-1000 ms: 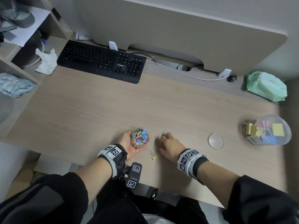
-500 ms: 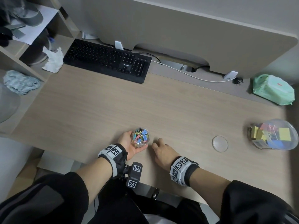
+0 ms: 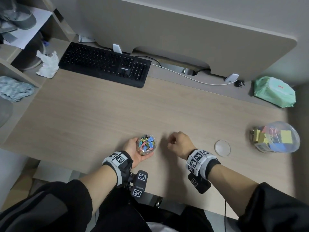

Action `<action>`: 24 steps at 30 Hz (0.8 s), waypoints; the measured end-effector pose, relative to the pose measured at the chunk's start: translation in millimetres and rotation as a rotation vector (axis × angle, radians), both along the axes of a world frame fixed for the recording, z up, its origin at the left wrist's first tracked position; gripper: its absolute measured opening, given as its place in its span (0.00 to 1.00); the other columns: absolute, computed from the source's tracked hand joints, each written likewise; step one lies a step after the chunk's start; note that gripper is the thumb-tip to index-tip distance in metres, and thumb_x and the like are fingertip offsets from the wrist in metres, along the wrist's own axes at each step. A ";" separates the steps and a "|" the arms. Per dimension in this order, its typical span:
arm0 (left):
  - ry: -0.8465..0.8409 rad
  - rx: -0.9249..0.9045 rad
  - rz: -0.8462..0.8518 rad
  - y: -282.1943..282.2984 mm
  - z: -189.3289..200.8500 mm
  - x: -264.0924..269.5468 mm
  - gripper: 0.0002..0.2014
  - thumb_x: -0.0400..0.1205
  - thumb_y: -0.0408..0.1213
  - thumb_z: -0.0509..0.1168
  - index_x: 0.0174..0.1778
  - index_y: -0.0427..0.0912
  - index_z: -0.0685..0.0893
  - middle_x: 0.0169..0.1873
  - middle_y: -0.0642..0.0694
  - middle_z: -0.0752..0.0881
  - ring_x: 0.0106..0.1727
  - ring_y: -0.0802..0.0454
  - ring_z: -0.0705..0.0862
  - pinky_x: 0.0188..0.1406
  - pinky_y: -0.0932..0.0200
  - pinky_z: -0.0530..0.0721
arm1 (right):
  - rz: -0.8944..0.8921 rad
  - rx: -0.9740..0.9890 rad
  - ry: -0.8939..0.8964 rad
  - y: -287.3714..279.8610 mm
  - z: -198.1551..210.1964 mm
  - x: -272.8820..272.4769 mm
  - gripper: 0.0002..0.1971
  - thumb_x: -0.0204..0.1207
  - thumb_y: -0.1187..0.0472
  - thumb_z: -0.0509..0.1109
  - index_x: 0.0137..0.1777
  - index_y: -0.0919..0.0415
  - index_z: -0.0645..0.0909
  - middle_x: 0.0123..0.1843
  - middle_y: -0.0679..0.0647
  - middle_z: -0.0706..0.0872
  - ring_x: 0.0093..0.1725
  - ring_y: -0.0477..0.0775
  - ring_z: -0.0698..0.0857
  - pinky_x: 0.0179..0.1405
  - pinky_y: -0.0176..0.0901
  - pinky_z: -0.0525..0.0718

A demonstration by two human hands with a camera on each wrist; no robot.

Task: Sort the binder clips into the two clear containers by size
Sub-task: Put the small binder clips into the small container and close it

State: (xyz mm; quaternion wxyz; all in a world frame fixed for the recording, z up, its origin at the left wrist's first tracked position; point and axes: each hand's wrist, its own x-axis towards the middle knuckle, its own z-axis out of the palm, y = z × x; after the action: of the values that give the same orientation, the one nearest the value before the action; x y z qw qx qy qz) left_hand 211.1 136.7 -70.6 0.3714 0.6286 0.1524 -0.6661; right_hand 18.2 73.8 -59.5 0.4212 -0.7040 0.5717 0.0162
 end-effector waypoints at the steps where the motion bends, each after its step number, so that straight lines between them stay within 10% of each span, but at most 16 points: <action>1: 0.005 0.001 -0.005 -1.0 0.7 -2.9 0.23 0.93 0.45 0.52 0.71 0.32 0.83 0.62 0.30 0.89 0.55 0.35 0.89 0.35 0.41 0.92 | -0.017 -0.012 -0.068 -3.4 8.7 2.7 0.03 0.69 0.65 0.71 0.43 0.60 0.82 0.48 0.58 0.81 0.41 0.57 0.81 0.40 0.43 0.79; 13: 0.067 -0.146 -0.069 -27.9 17.1 -30.6 0.23 0.93 0.42 0.47 0.64 0.32 0.84 0.60 0.28 0.89 0.56 0.34 0.88 0.57 0.35 0.87 | 0.124 -0.191 -0.254 -13.8 54.8 13.7 0.11 0.72 0.63 0.73 0.54 0.59 0.81 0.50 0.54 0.84 0.43 0.53 0.82 0.48 0.44 0.81; 24: 0.110 -0.171 -0.091 -38.0 23.4 -42.3 0.21 0.92 0.40 0.47 0.62 0.36 0.85 0.54 0.30 0.90 0.51 0.35 0.89 0.46 0.38 0.91 | 0.262 -0.387 -0.186 -10.7 56.0 8.2 0.06 0.76 0.68 0.67 0.51 0.65 0.81 0.52 0.60 0.80 0.43 0.66 0.83 0.44 0.57 0.83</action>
State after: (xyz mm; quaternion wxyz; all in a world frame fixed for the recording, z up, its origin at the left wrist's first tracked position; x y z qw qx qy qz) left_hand 168.8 98.7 -47.2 0.3842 0.5632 0.0864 -0.7264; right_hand 26.5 63.1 -3.6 0.3236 -0.8381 0.4267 -0.1042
